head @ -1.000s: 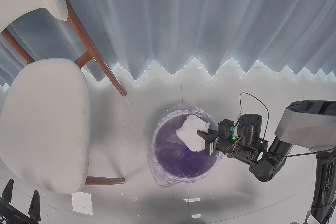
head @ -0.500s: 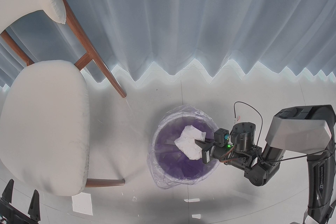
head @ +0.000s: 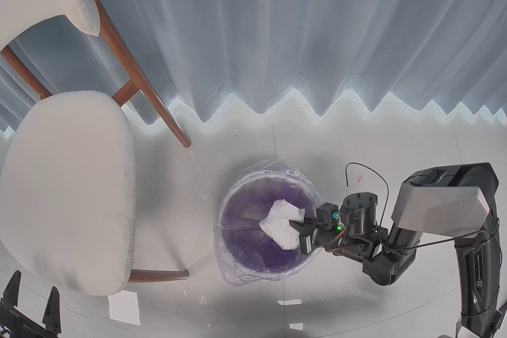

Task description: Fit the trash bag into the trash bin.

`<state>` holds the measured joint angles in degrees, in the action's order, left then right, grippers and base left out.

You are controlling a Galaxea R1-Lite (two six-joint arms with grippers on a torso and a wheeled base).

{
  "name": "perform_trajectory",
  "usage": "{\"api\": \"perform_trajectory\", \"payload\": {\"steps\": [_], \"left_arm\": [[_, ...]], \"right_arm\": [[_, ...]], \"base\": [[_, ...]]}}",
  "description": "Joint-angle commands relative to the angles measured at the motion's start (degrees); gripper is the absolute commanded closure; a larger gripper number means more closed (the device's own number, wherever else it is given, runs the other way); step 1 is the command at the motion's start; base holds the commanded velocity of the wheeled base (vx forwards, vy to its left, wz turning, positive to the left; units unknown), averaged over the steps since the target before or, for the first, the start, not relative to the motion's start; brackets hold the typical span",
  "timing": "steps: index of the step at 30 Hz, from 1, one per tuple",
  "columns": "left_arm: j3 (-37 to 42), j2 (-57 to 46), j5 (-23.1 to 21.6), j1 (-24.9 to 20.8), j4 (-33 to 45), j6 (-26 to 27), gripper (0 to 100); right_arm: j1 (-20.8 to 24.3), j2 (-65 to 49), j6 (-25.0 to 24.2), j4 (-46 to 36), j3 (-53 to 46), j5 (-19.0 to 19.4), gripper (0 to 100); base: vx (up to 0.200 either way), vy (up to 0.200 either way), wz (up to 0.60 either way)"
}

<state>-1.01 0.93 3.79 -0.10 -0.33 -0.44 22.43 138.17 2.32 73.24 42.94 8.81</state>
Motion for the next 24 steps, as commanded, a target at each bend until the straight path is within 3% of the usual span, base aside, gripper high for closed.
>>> {"api": "perform_trajectory", "payload": {"steps": [1, 2, 3, 24], "left_arm": [[1.0, -0.9, 0.0, 0.0, 0.0, 0.0, 0], [1.0, -0.9, 0.0, 0.0, 0.0, 0.0, 0], [1.0, -0.9, 0.0, 0.0, 0.0, 0.0, 0], [1.0, -0.9, 0.1, 0.0, -0.1, -0.2, 0]], "right_arm": [[0.1, 0.5, 0.1, 0.4, -0.1, 0.0, 100], [0.1, 0.4, 0.0, 0.4, -0.2, 0.0, 100], [0.1, 0.4, 0.0, 0.5, -0.2, 0.0, 0], [0.2, -8.0, -0.4, 2.2, -1.5, 0.2, 0]], "base": [[0.000, 0.000, 0.00], [0.000, 0.000, 0.00], [0.000, 0.000, 0.00], [0.000, 0.000, 0.00]]}}
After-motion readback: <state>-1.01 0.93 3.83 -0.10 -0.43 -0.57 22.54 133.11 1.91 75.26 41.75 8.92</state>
